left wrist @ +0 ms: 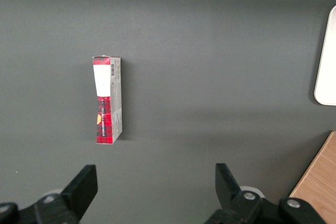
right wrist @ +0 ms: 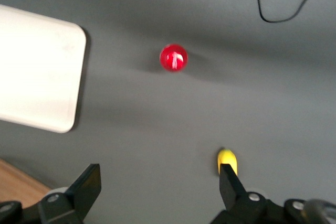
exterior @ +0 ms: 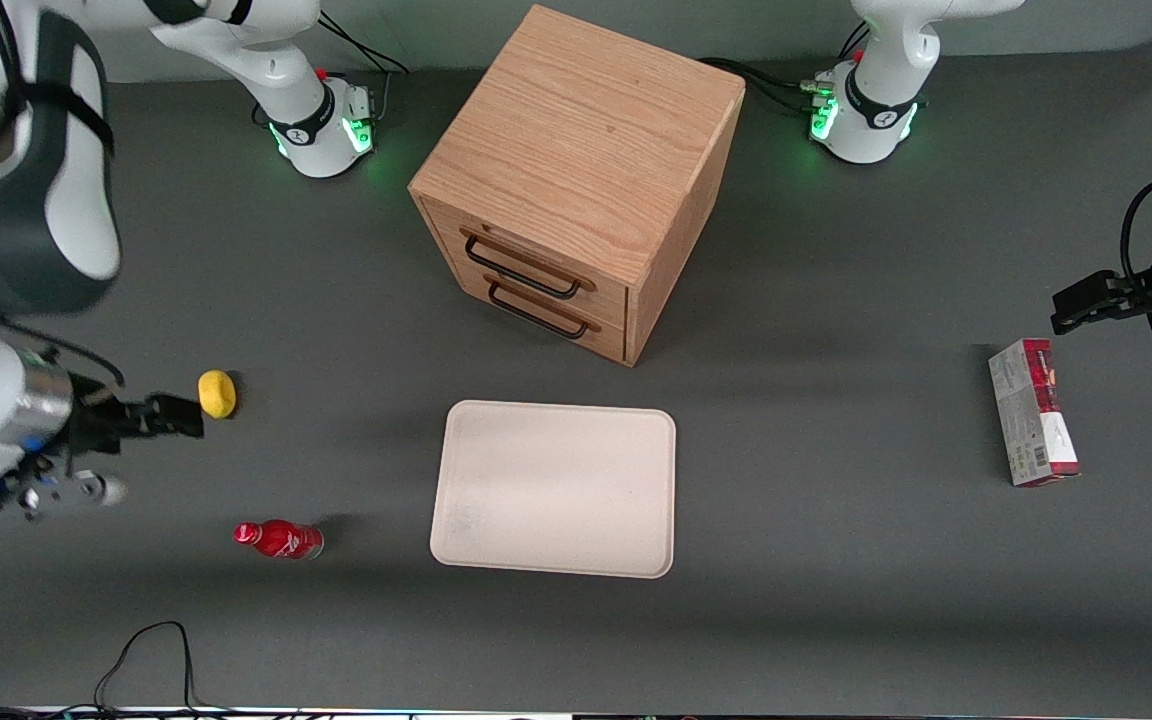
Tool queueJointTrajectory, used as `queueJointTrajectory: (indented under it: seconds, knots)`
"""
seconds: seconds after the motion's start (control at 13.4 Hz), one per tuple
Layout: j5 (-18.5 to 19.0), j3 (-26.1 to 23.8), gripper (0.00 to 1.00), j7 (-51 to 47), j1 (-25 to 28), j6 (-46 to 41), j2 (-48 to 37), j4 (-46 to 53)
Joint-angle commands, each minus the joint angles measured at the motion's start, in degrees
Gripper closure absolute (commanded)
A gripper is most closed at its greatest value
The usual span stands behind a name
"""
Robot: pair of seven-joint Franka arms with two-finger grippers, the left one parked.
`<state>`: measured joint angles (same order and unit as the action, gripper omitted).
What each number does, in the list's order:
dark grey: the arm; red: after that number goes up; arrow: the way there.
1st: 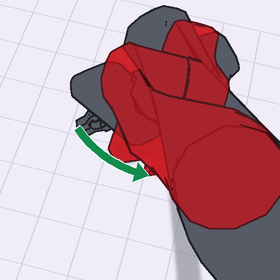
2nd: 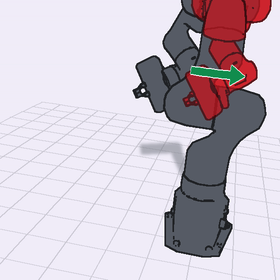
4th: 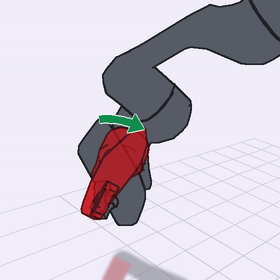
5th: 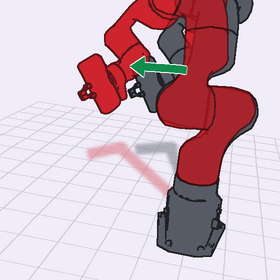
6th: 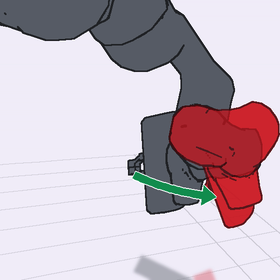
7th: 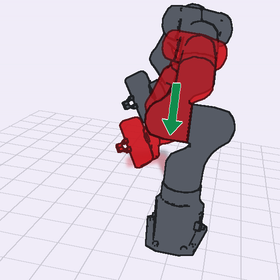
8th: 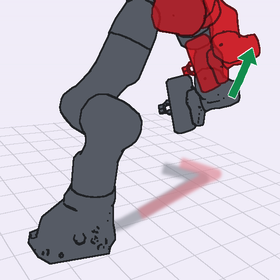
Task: Place coke bottle on tray
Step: 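Move the open right gripper down toward the red Coca-Cola bottle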
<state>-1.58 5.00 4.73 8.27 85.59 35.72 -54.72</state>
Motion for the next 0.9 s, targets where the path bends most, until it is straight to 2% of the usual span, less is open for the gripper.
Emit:
queueJointTrajectory:
  seconds: [0.0, 0.82]
  knots:
    - [-1.49, 0.01, 0.0, -1.74, -0.62, -1.31, 6.81, 9.9]
    - [-1.58, -2.1, 0.0, -1.91, -2.73, 14.51, 17.62, 9.98]
